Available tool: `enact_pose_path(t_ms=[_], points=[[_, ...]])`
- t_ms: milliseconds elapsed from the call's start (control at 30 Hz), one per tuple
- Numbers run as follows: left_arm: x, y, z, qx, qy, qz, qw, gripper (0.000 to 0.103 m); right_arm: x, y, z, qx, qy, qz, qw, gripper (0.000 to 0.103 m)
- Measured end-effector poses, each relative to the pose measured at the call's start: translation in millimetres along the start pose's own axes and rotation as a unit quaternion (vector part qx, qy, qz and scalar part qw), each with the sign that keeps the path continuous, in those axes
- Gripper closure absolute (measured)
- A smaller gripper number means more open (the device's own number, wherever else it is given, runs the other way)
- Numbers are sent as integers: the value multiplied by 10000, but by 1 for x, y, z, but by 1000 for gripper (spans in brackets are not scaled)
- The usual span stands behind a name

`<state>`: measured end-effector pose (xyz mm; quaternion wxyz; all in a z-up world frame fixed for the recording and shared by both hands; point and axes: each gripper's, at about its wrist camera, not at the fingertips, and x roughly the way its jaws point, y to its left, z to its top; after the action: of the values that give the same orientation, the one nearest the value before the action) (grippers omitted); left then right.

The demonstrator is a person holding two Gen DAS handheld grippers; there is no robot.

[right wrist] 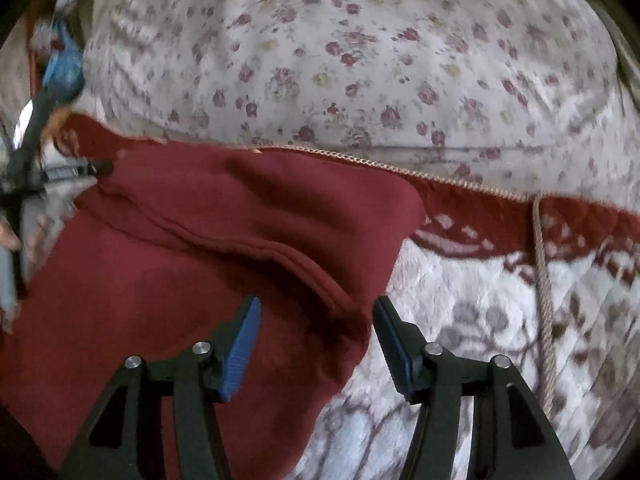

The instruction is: Fold small clothes

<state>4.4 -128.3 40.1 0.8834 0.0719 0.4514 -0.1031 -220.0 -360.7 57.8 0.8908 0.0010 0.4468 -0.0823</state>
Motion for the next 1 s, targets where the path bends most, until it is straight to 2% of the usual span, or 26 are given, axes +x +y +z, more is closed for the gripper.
enact_pose_path(t_ms=[67, 133, 200, 267, 333, 433, 467, 500, 533, 567, 600, 667, 733, 767, 800, 833, 900, 967, 1000], points=[[7, -1, -3, 43, 118, 75, 9999, 4, 11, 2, 3, -177, -36, -468, 9987, 90], [10, -1, -5, 6, 199, 39, 9998, 4, 7, -12, 3, 193, -112, -278, 9994, 91], [10, 0, -5, -52, 233, -10, 9997, 4, -6, -28, -3, 464, -169, -264, 9984, 93], [11, -2, -6, -10, 273, -19, 9996, 4, -8, -37, -11, 572, -37, -289, 9979, 93], [9, -6, -7, 104, 279, 78, 9995, 4, 2, -43, -22, 696, 345, 20, 9970, 92], [1, -4, -5, 97, 245, 23, 9997, 4, -14, -55, -27, 1024, 312, 327, 9937, 90], [-3, -1, -4, 27, 194, -48, 9998, 4, -21, -61, -26, 1209, 238, 462, 9913, 85], [-7, 1, -2, -61, 133, -124, 9998, 4, -30, -70, -23, 1510, 34, 609, 9866, 70], [-8, 2, -1, -118, 98, -173, 9997, 4, -34, -78, -20, 1714, -104, 632, 9831, 60], [-9, 1, -1, -142, 83, -217, 9996, 4, -35, -85, -17, 1918, -218, 604, 9793, 42], [-8, -1, -1, -114, 101, -230, 9996, 4, -29, -94, -9, 2168, -294, 543, 9743, 36], [-4, -6, -2, 21, 164, -136, 9998, 4, -6, -102, 7, 2386, -247, 661, 9685, 36], [3, -11, -6, 196, 255, 22, 9995, 4, 30, -105, 20, 2574, 29, 838, 9627, 36], [7, -14, -6, 264, 322, 64, 9991, 4, 49, -104, 26, 2596, 160, 971, 9607, 46], [10, -15, -7, 309, 377, 87, 9988, 4, 60, -102, 32, 2528, 192, 991, 9622, 80], [13, -17, -8, 346, 428, 93, 9984, 4, 65, -100, 36, 2388, 155, 826, 9674, 92], [14, -17, -9, 323, 427, 61, 9985, 4, 67, -100, 38, 2168, -72, 376, 9755, 92], [16, -18, -9, 355, 448, 53, 9984, 4, 79, -101, 32, 2280, 231, 328, 9728, 91], [17, -18, -9, 364, 451, 67, 9983, 4, 79, -100, 30, 2257, 290, 274, 9734, 86]])
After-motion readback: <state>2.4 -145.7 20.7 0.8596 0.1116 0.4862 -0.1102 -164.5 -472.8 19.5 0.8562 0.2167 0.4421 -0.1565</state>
